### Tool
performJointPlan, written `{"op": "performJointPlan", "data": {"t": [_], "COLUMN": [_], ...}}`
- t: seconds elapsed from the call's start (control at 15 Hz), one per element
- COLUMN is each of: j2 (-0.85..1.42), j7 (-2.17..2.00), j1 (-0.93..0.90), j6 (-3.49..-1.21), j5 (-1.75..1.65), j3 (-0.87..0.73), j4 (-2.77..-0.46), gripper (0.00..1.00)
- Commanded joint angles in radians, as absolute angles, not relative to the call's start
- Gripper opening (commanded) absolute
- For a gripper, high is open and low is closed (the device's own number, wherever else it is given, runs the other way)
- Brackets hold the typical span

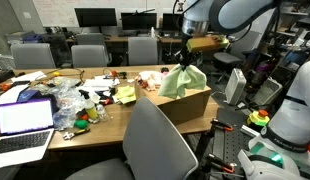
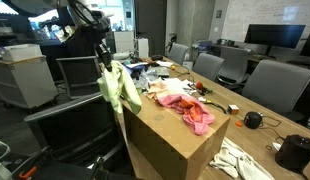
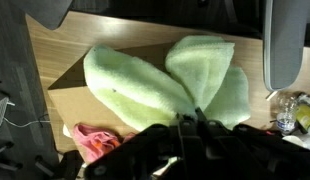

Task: Move the green towel and pink shirt from the box to the backrest of the chair

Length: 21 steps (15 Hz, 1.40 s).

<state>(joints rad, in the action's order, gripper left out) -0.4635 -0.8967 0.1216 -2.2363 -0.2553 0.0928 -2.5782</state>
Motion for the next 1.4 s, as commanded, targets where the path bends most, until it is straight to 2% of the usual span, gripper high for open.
{"op": "performJointPlan", "data": {"t": [0.0,0.47,1.33], "j2": [-0.521,-0.54,-0.45], "j7": [-0.877,-0.771,-0.547], "j1": [0.105,0.027,-0.043], "j6": [-2.177,-2.113,-2.104], "j5": [-0.27,-0.265,-0.253], "j3": [0.146,0.224,0.267], "j4": [-2.564,-2.487,-2.335], "gripper": [0.01,0.01,0.01]}}
